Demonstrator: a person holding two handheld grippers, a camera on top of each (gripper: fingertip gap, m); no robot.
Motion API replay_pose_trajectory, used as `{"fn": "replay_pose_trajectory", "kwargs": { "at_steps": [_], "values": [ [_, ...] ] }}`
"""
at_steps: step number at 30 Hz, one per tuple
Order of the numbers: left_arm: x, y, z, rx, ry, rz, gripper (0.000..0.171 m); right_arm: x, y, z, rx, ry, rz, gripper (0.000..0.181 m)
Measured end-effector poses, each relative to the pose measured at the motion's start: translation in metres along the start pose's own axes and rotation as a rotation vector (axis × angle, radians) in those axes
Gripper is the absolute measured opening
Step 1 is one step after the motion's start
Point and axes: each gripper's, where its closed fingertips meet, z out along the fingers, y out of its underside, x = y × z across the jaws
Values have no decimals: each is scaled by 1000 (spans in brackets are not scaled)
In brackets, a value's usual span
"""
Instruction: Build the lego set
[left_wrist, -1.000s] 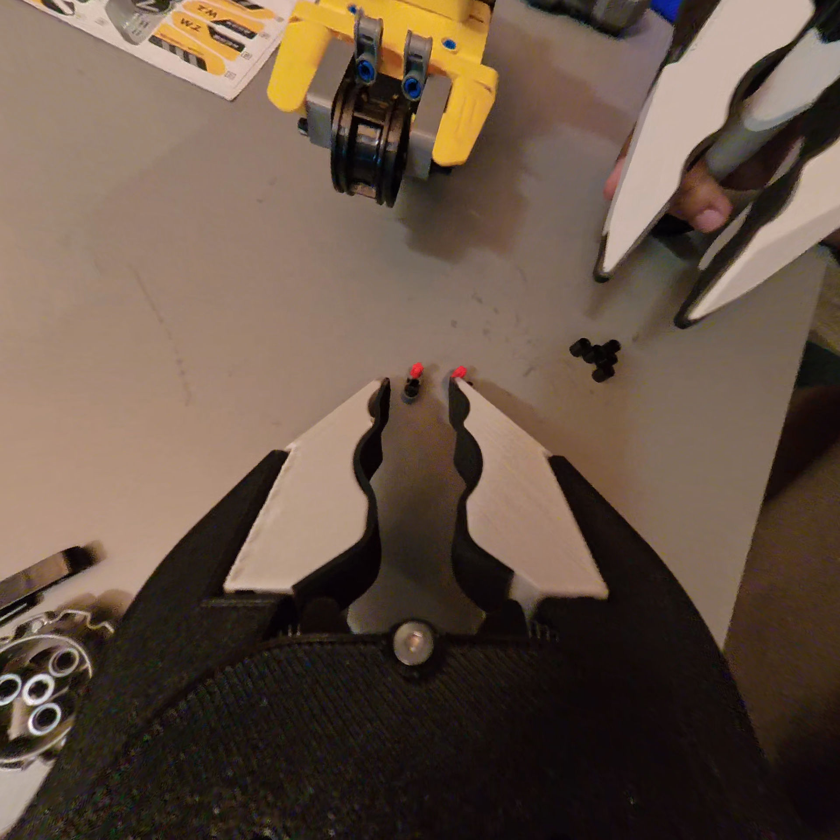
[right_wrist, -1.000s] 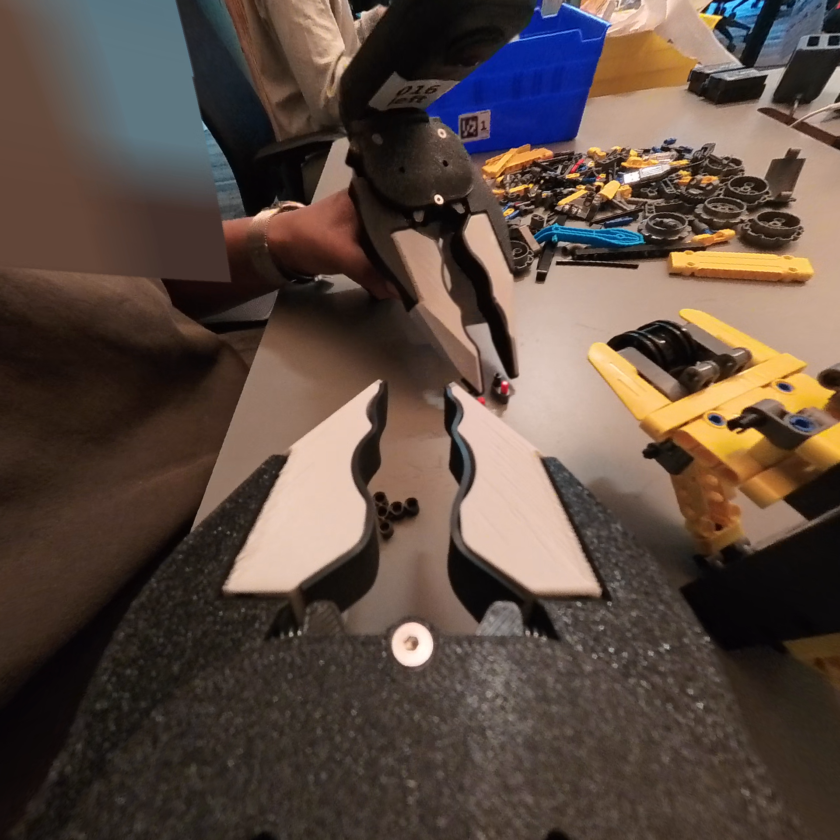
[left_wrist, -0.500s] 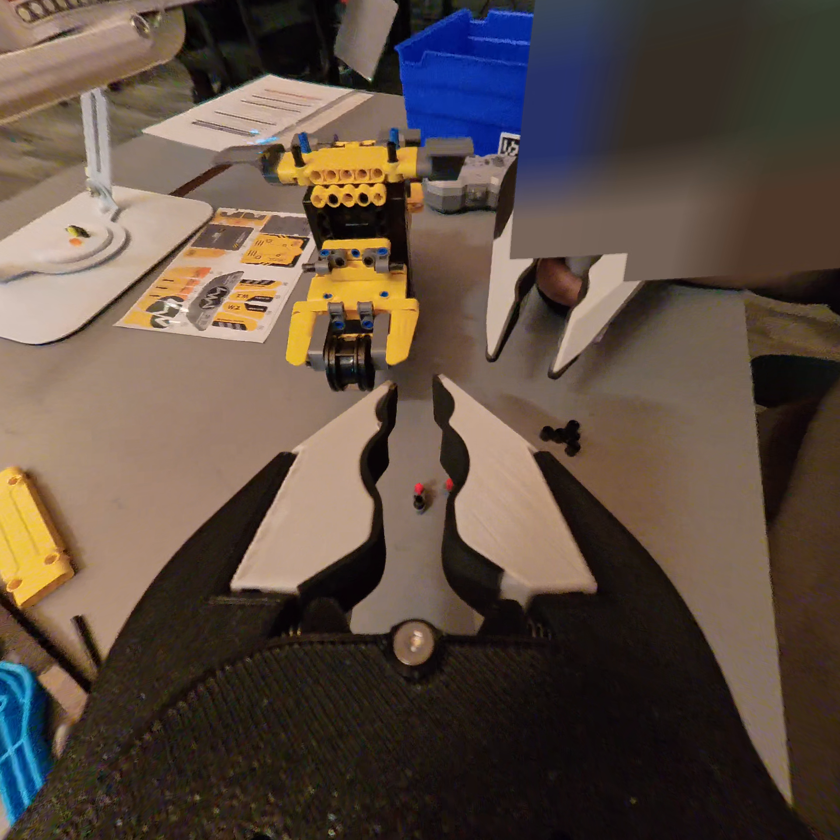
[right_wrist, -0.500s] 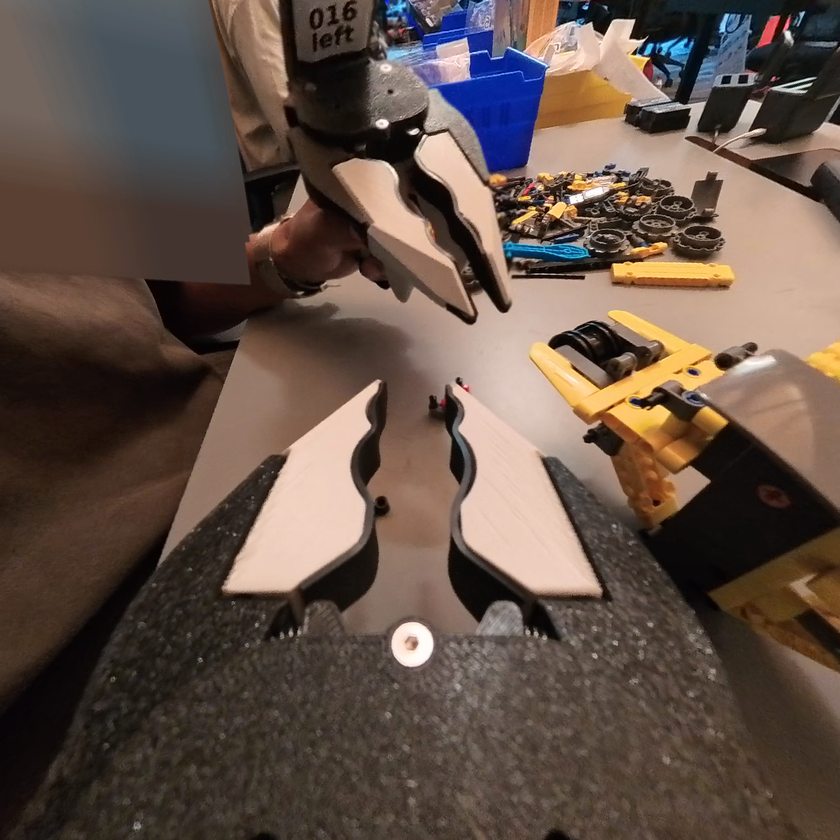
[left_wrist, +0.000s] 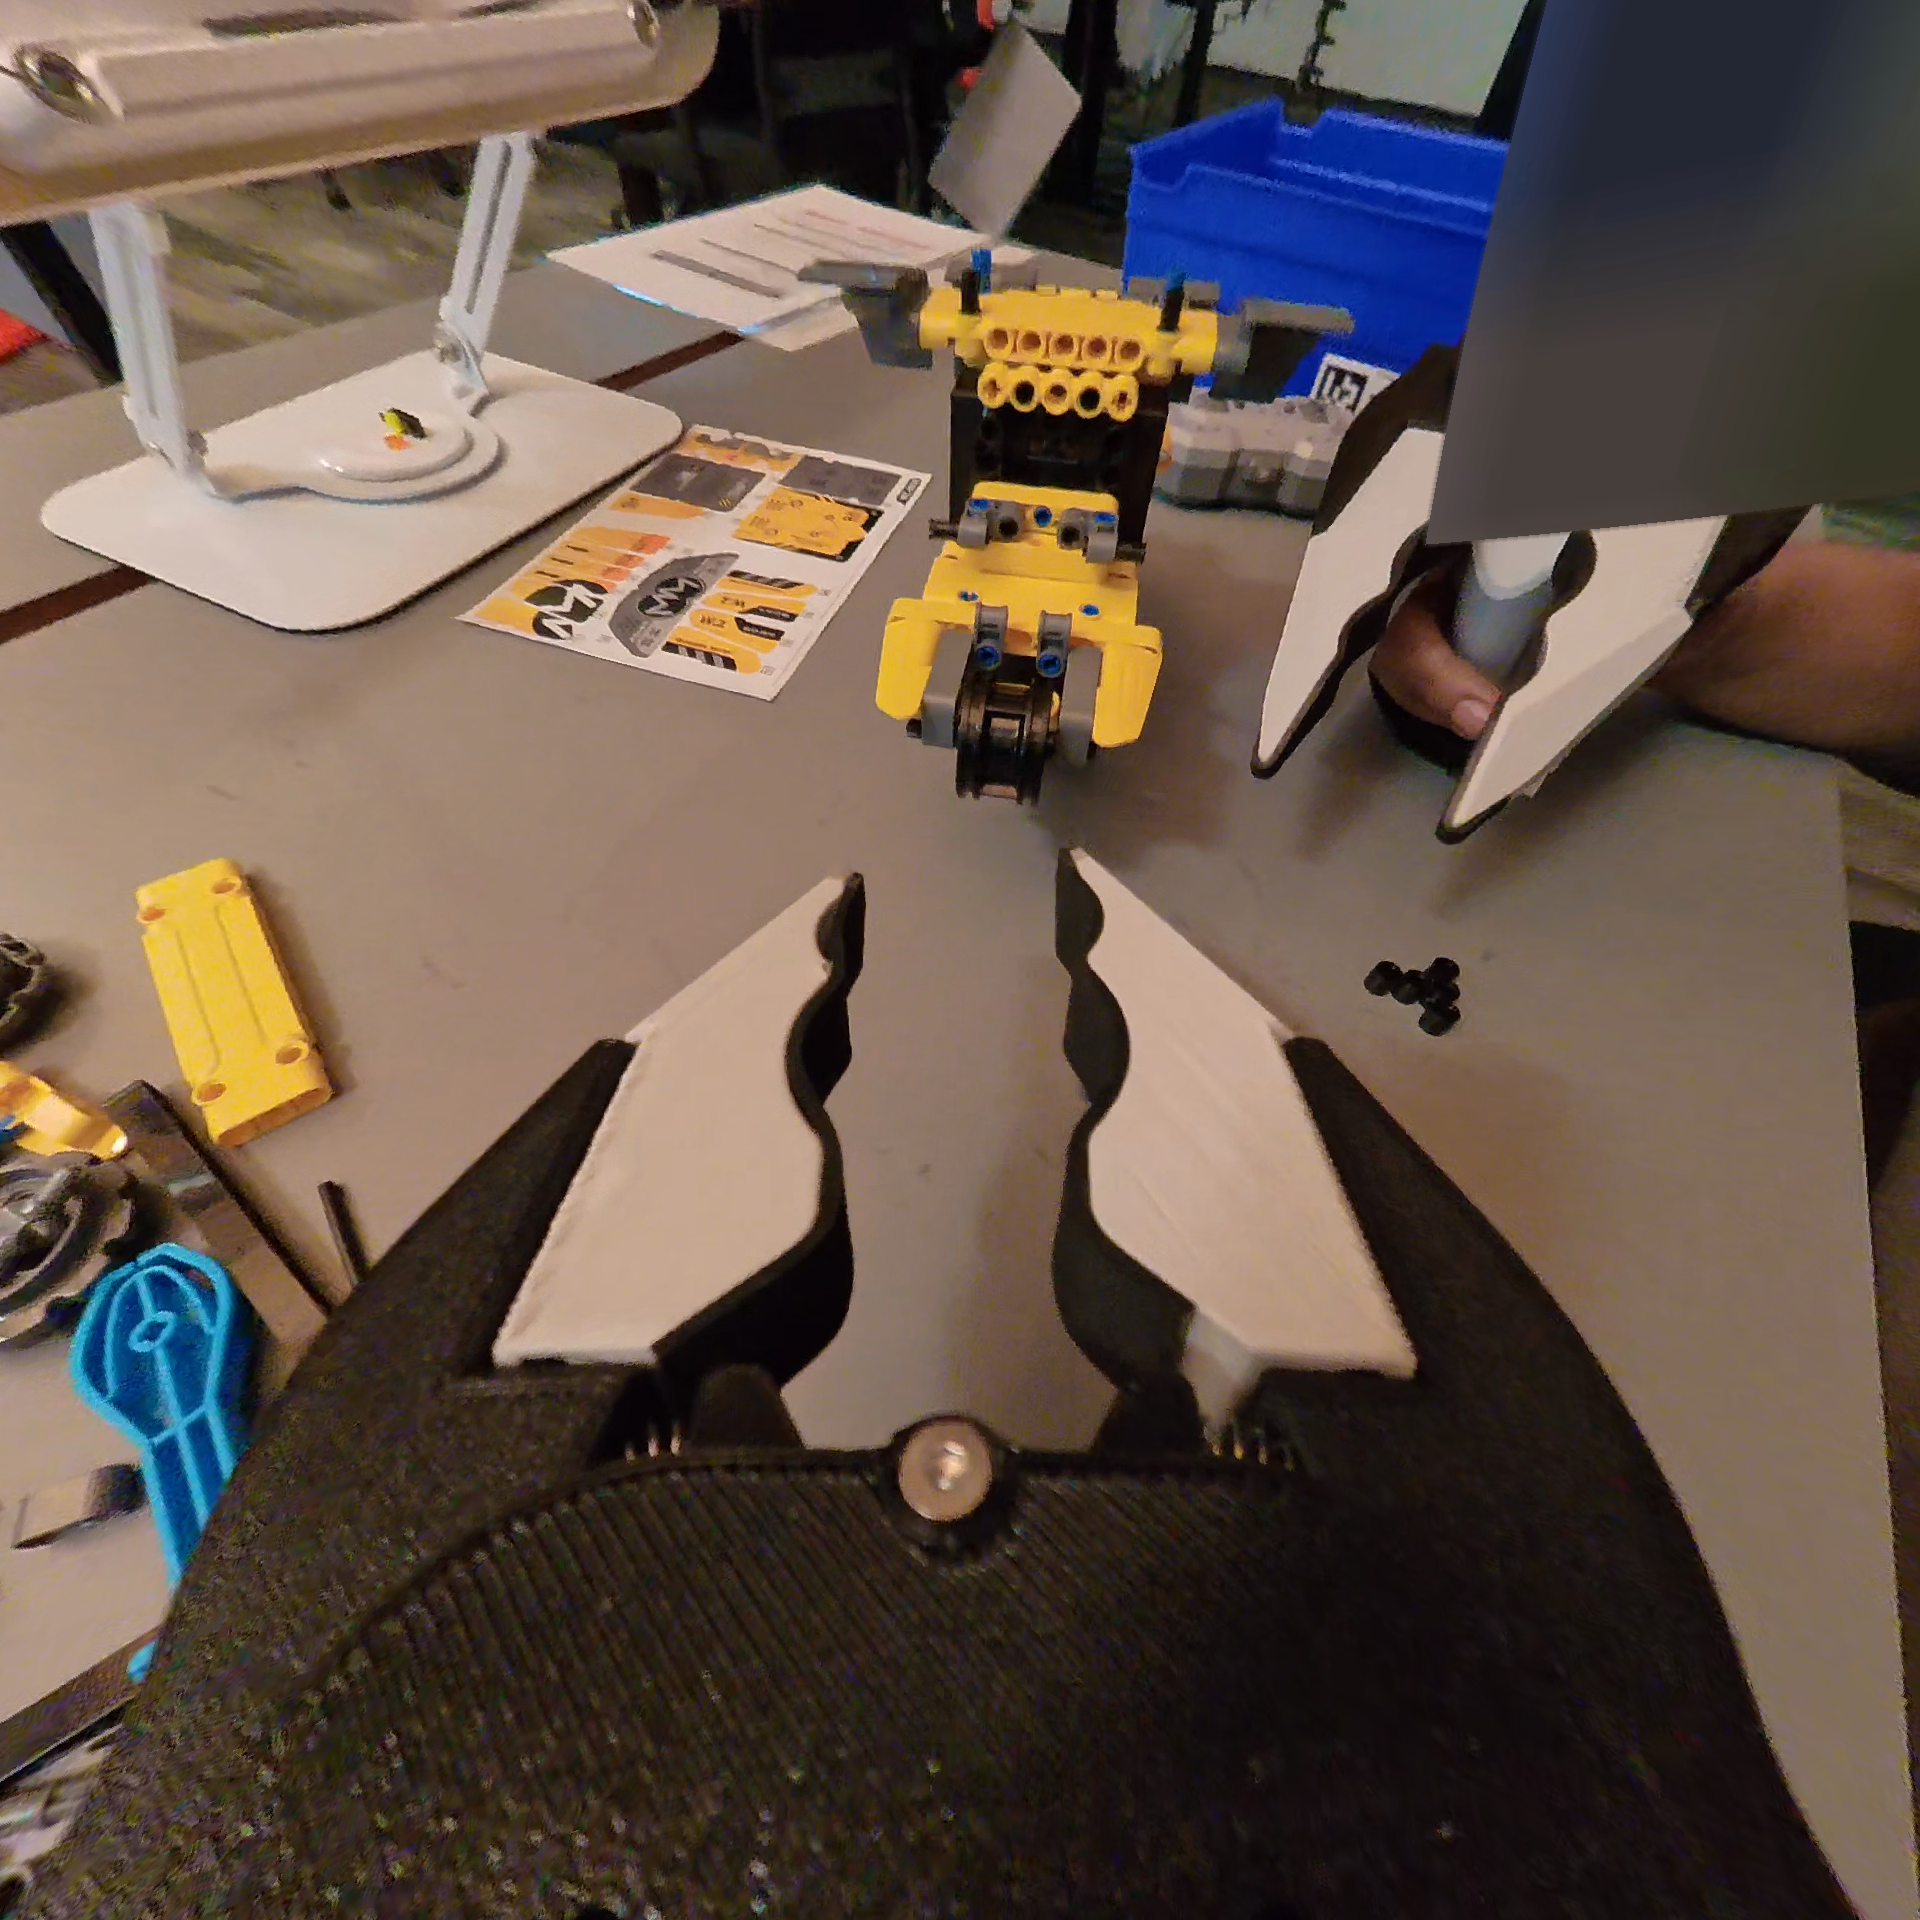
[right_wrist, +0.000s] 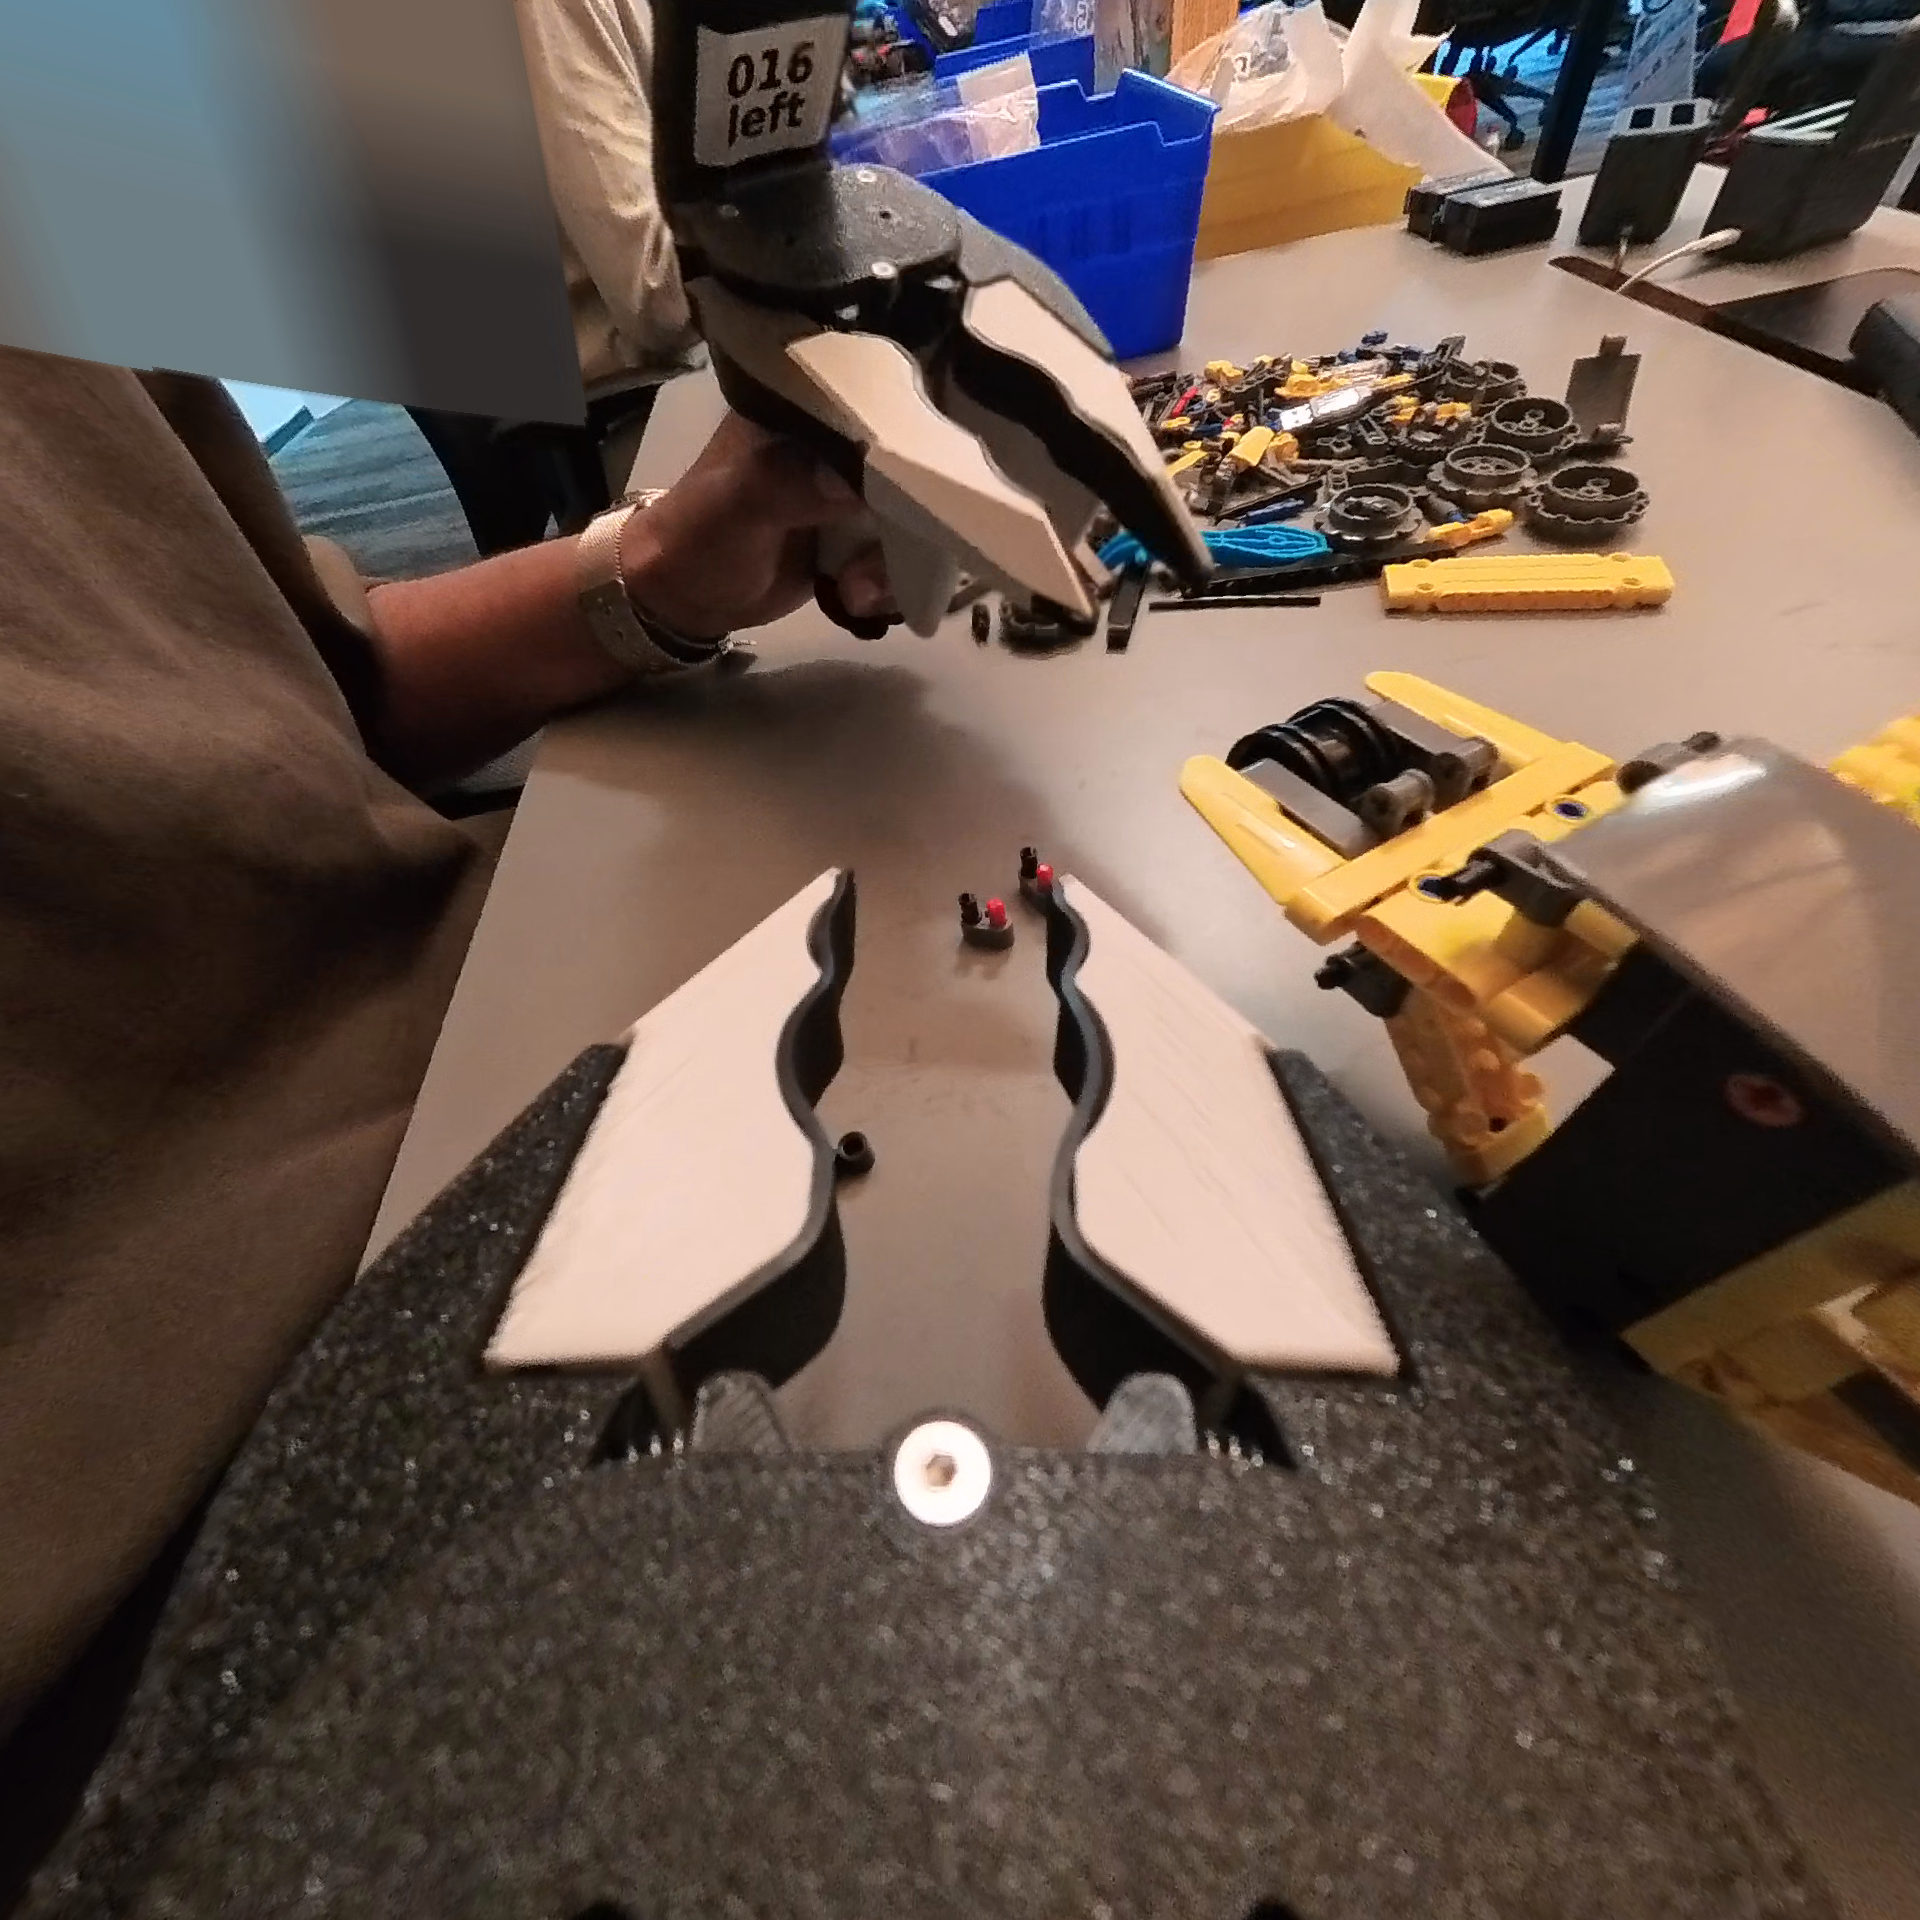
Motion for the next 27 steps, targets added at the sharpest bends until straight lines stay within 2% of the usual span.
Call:
{"fn": "replay_pose_trajectory", "kwargs": {
  "at_steps": [9,27],
  "values": [
    [0,8,8,-39,-4,15,35,1,0,-1,4,0,5,37],
    [-10,1,0,2,-53,2,29,5,1,0,-7,-7,49,40]
  ]
}}
